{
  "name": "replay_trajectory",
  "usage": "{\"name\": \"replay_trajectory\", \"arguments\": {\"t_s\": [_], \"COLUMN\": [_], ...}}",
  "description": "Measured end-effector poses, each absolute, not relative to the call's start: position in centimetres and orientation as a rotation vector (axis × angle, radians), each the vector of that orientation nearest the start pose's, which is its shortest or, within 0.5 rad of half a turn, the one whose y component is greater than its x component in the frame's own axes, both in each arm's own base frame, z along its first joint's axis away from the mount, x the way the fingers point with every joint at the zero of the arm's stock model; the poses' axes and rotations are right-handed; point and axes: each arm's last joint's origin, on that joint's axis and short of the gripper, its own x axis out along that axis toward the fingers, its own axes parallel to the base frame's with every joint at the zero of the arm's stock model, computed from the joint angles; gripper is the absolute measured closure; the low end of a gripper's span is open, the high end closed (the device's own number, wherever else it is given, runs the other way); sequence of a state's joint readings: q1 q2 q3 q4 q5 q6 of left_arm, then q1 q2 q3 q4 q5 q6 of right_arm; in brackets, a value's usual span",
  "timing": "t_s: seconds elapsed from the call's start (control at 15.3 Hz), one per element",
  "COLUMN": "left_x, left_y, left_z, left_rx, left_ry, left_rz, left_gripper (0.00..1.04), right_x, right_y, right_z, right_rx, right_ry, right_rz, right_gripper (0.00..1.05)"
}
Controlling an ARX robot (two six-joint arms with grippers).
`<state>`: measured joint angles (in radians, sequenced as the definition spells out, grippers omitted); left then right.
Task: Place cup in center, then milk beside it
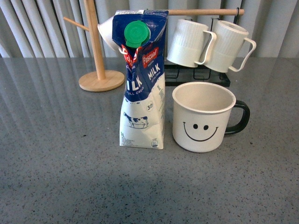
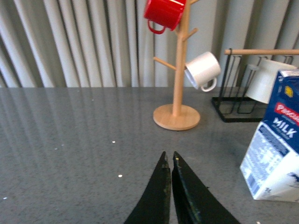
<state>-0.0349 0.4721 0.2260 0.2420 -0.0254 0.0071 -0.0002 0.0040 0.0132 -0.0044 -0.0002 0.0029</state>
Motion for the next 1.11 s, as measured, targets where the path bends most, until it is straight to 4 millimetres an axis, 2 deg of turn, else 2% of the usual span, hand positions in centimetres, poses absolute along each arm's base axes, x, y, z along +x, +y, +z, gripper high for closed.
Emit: {"name": "replay_trajectory", "arguments": {"t_s": [0.07, 0.26, 0.98, 1.11], "left_x": [13.1, 12.3, 10.8, 9.8], "left_y": [0.1, 0.0, 0.0, 0.0], "left_z": [21.6, 19.9, 17.1, 16.5], "left_rx": [0.004, 0.003, 0.003, 0.002], "left_ry": [0.0, 0.005, -0.018, 0.025], "left_rz": [0.022, -0.003, -0.001, 0.001], "left_gripper": [1.03, 1.04, 1.04, 1.04], "right_x": [9.7, 9.7, 9.7, 9.7], "right_y": [0.0, 0.0, 0.0, 0.0], "right_z": [16.7, 16.7, 16.7, 16.7], "right_rx": [0.003, 0.003, 0.003, 0.003], "right_ry": [-0.006, -0.005, -0.004, -0.004], "right_rz": [0.0, 0.0, 0.0, 0.0], "right_gripper": [0.07, 0.07, 0.07, 0.07]}}
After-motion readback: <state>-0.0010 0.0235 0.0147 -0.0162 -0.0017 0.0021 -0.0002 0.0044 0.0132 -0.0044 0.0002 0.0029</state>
